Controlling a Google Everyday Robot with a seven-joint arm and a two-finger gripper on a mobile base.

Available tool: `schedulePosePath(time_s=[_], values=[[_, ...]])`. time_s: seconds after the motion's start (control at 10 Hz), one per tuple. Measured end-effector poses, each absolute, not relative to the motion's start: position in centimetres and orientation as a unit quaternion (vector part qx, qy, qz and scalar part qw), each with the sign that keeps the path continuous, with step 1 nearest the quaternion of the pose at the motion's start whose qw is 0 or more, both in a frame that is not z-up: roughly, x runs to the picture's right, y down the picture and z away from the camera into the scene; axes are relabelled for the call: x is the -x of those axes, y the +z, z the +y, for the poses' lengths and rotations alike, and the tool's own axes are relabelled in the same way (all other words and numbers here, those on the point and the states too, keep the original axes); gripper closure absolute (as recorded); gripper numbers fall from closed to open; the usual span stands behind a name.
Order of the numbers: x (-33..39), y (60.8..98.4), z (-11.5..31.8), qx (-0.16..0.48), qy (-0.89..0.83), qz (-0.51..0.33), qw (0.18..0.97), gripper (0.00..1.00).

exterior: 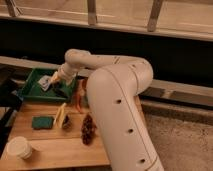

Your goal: Place brush in red bowl

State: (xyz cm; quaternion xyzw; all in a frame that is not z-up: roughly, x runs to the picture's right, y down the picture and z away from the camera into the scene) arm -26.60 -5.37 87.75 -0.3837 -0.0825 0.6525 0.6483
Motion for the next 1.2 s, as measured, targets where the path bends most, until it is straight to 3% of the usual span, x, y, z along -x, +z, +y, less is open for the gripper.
schedulePosePath(time_s=[0.5, 1.2], values=[[30.6, 89.1, -3.0, 0.436, 0.624, -0.083, 0.643, 0.37], [30.8, 90.1, -1.3, 0.450, 0.615, -0.063, 0.644, 0.37]])
